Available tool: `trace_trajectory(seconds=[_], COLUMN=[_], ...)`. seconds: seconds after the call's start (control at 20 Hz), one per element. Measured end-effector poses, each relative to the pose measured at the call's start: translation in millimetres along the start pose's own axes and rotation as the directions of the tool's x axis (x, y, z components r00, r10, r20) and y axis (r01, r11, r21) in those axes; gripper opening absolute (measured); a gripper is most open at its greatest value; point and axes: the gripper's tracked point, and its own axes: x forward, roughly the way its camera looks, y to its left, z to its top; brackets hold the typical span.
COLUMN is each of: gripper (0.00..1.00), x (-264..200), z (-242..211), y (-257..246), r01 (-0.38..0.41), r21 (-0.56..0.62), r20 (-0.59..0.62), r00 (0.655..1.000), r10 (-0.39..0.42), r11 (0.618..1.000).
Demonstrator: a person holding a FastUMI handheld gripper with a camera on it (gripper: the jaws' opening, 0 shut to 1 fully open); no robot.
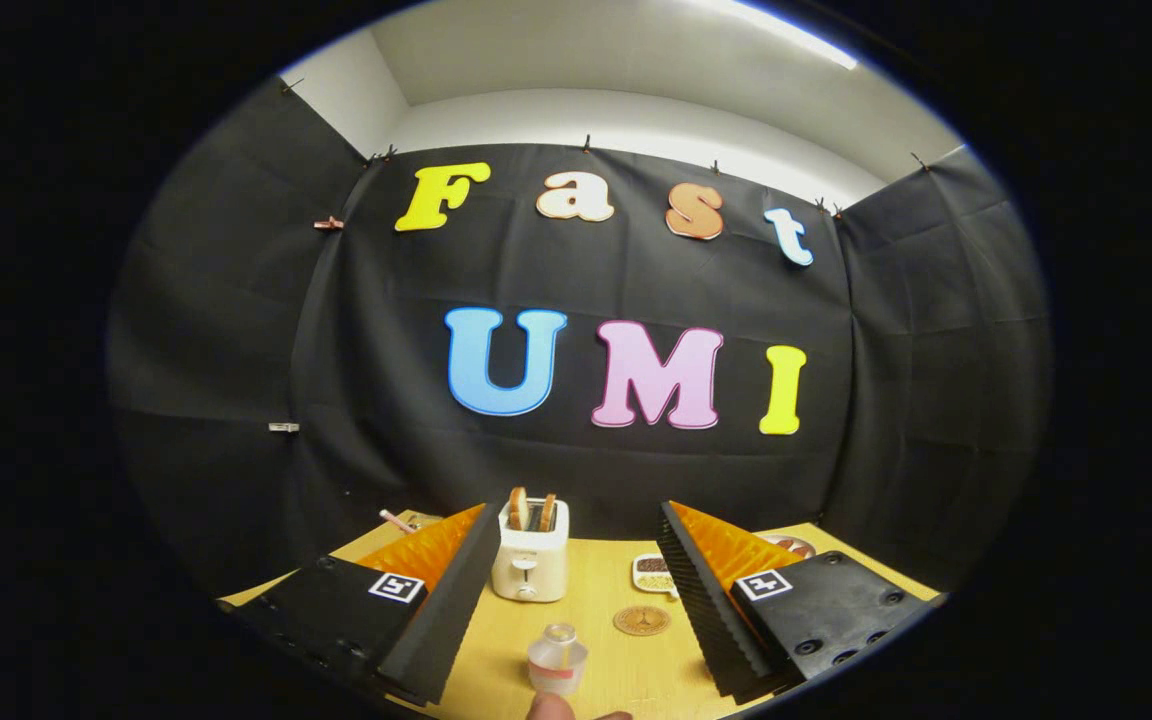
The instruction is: Take the bottle from table, then pour the juice into the cup, finally place the bottle on the coaster
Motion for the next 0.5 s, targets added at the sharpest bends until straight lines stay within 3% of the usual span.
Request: trace_trajectory(seconds=[0.15, 0.3, 0.5], gripper=[0.97, 0.97, 0.97], x=[-7.3, -10.5, -8.0], z=[-29.7, -66.4, -98.4], y=[6.8, 4.5, -2.7], r01=[-0.008, 0.040, 0.091], r21=[0.053, 0.122, 0.099], r20=[-0.004, -0.044, -0.056], r00=[1.000, 0.998, 0.995], r10=[0.009, -0.035, -0.086], r11=[0.999, 0.992, 0.991])
